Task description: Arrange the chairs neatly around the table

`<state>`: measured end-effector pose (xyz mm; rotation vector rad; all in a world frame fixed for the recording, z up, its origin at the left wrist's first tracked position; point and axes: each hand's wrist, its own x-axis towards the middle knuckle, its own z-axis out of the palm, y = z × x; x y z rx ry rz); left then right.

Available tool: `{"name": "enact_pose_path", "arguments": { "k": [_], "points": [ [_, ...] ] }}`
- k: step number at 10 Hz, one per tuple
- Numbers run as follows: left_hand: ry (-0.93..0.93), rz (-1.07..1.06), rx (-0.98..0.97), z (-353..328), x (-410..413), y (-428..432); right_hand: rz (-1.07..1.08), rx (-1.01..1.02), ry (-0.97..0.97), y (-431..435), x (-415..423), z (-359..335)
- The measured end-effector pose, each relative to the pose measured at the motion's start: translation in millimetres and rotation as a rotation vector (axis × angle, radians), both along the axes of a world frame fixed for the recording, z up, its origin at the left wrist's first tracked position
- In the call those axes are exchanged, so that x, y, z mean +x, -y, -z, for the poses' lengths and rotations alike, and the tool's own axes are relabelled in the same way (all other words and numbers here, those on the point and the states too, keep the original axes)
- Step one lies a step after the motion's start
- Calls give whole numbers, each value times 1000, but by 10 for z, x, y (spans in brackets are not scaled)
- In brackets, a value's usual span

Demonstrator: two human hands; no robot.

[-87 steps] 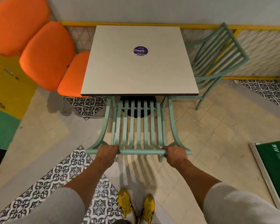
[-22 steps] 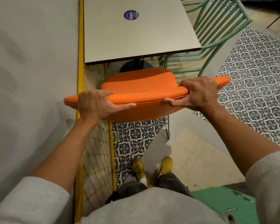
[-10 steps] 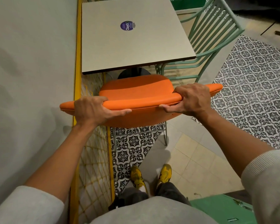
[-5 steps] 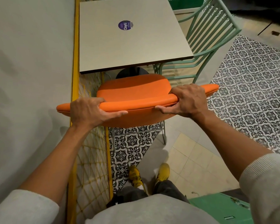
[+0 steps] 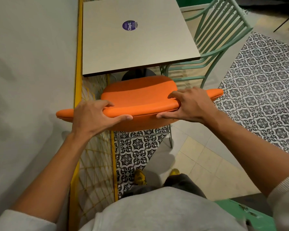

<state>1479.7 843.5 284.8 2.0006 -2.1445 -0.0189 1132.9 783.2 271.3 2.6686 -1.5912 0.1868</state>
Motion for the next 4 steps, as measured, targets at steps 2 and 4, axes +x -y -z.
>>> {"name": "enact_pose_path", "arguments": {
  "k": [2, 4],
  "points": [
    [28, 119, 76, -87, -881, 226, 1, 75, -23, 13, -653, -27],
    [160, 429, 98, -117, -2536, 772, 154, 158, 38, -17, -1947, 215]
  ]
}}
